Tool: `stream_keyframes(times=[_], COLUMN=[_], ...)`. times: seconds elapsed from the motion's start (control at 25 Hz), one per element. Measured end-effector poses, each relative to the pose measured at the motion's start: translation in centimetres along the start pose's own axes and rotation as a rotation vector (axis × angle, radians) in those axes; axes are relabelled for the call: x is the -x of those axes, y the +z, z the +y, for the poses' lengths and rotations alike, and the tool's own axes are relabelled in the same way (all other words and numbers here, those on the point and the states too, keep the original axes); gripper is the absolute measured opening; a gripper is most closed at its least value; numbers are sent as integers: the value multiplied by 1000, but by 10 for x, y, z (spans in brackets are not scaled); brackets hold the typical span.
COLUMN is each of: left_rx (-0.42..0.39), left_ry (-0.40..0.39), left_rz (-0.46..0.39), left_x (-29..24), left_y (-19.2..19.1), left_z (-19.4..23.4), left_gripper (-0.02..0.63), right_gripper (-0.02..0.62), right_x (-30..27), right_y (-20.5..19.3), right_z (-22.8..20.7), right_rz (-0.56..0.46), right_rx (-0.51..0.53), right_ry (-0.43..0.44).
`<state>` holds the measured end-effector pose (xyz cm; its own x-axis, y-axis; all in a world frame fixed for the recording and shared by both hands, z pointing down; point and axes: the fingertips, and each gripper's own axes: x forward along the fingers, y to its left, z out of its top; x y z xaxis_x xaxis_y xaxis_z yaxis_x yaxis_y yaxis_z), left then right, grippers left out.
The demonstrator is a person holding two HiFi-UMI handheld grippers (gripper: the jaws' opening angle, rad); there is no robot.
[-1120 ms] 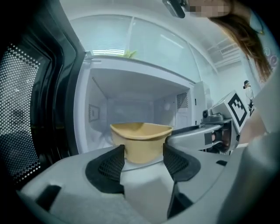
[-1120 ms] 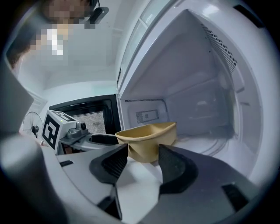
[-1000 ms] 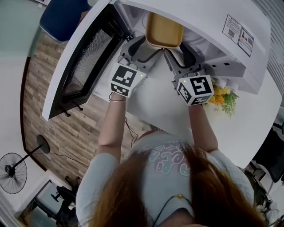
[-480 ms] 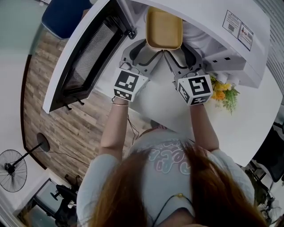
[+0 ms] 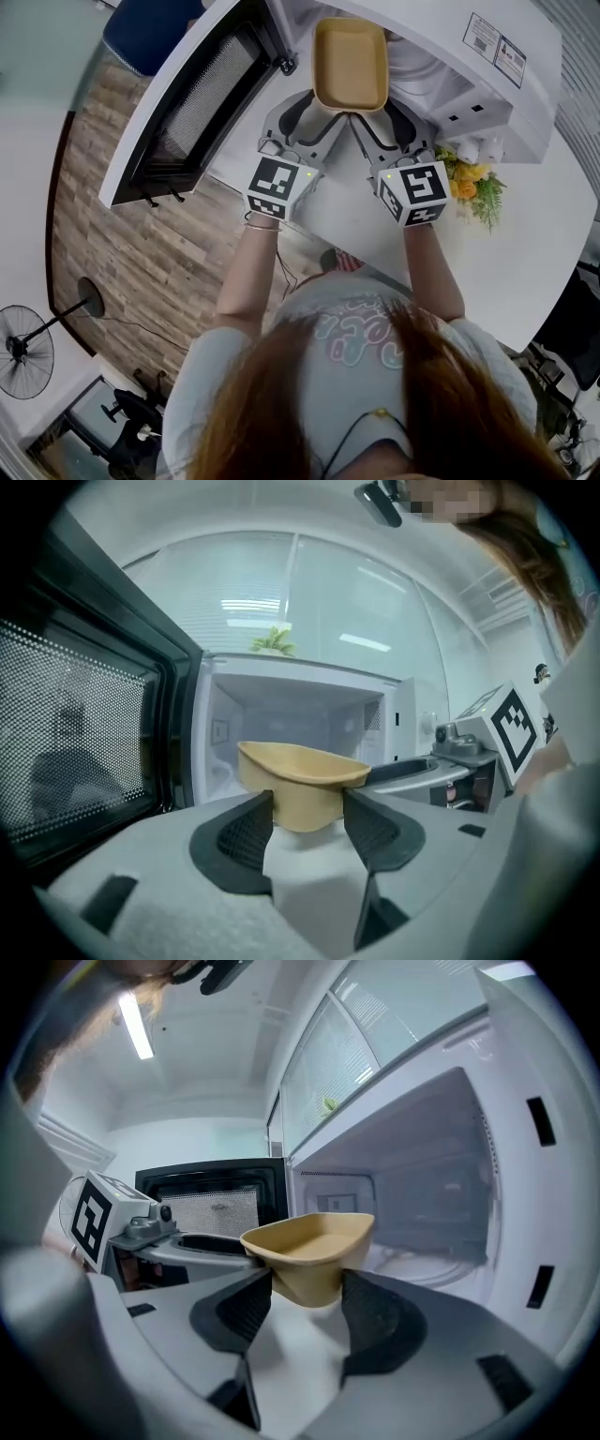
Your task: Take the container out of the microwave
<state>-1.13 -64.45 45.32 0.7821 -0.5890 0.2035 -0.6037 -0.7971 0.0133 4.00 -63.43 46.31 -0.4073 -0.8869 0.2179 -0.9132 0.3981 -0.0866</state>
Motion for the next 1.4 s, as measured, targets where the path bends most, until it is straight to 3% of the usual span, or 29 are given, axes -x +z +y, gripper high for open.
stream_keyframes(times=[0.44, 0.68, 0.84, 1.4], left_rx=[0, -30, -7, -40], left_ry=[35, 46, 55, 108], left_rz=[-38, -15, -40, -101], left_x=[45, 74, 92, 153], left_y=[14, 15, 19, 40], left_z=[-30, -50, -61, -94], left_gripper=[232, 232, 231, 222], right_gripper=[218, 218, 216, 215], right_x=[42, 68, 83, 134], right_y=[12, 20, 21, 39], right_z=[34, 57, 70, 119], right_rz=[-33, -62, -65, -150], right_rx=[6, 16, 36, 72], right_ry=[13, 31, 41, 45])
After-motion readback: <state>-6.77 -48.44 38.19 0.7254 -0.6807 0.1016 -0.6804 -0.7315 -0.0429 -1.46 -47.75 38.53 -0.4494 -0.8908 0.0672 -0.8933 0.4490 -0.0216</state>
